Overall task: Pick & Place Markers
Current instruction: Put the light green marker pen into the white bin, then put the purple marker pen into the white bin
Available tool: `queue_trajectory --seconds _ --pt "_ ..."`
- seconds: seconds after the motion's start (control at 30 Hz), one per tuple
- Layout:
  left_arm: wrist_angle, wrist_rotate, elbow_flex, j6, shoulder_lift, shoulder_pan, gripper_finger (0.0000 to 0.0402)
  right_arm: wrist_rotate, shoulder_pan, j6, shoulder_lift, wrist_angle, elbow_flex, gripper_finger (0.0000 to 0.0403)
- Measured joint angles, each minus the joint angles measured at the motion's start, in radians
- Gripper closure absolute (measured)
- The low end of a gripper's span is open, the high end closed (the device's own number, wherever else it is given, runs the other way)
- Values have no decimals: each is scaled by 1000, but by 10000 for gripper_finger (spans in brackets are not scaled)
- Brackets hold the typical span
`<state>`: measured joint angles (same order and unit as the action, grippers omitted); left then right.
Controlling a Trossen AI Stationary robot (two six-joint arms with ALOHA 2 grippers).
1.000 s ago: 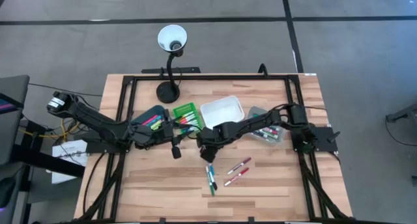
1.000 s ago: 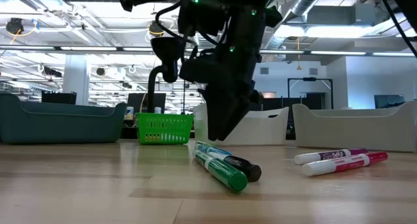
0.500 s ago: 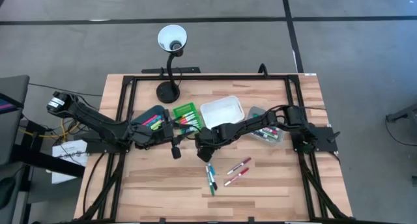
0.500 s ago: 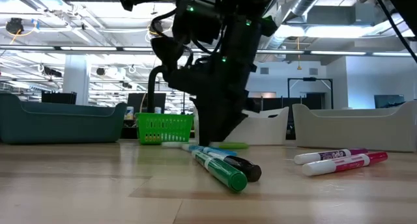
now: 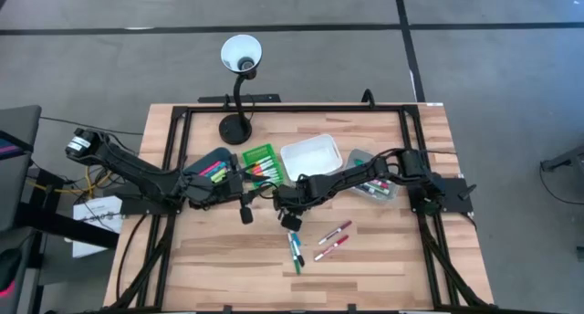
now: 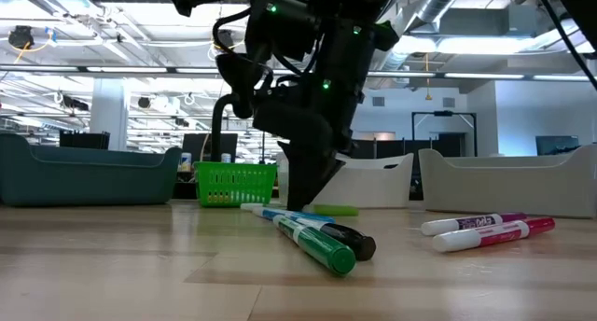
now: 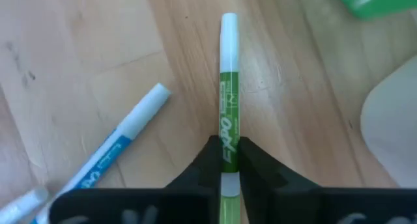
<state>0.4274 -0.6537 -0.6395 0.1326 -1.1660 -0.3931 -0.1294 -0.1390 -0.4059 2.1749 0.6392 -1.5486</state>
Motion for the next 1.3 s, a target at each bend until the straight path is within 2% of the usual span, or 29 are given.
queue_trajectory --seconds 0.07,0.17,0.33,0.53,0.63,0.7,0.83,0.97,1.03,1.17,1.3 --pt "0 0 0 0 0 0 308 0 0 45 -4 10 -2 389" --pt "0 0 0 -3 0 0 308 3 -3 62 -7 40 -30 376" --pt "3 0 0 -6 0 0 308 -11 -14 138 -56 258 -159 365" --pt "15 11 0 -60 1 0 308 -183 -22 258 -205 507 -212 393" --pt "8 17 3 -69 1 -8 308 -239 -5 290 -318 534 -148 387" --pt "13 17 3 -70 1 -22 308 -223 21 353 -399 451 -55 380" --pt "21 17 3 -70 1 -53 308 -81 105 506 -534 153 205 383" --pt "21 26 3 -69 1 -76 308 -30 209 721 -562 -143 419 392" --pt "22 74 3 -68 1 -78 308 -31 254 784 -539 -200 435 394" --pt "23 211 7 -67 0 -74 308 -9 305 799 -464 -207 424 402" --pt "14 206 17 -64 0 -66 308 18 327 799 -398 -195 422 401"
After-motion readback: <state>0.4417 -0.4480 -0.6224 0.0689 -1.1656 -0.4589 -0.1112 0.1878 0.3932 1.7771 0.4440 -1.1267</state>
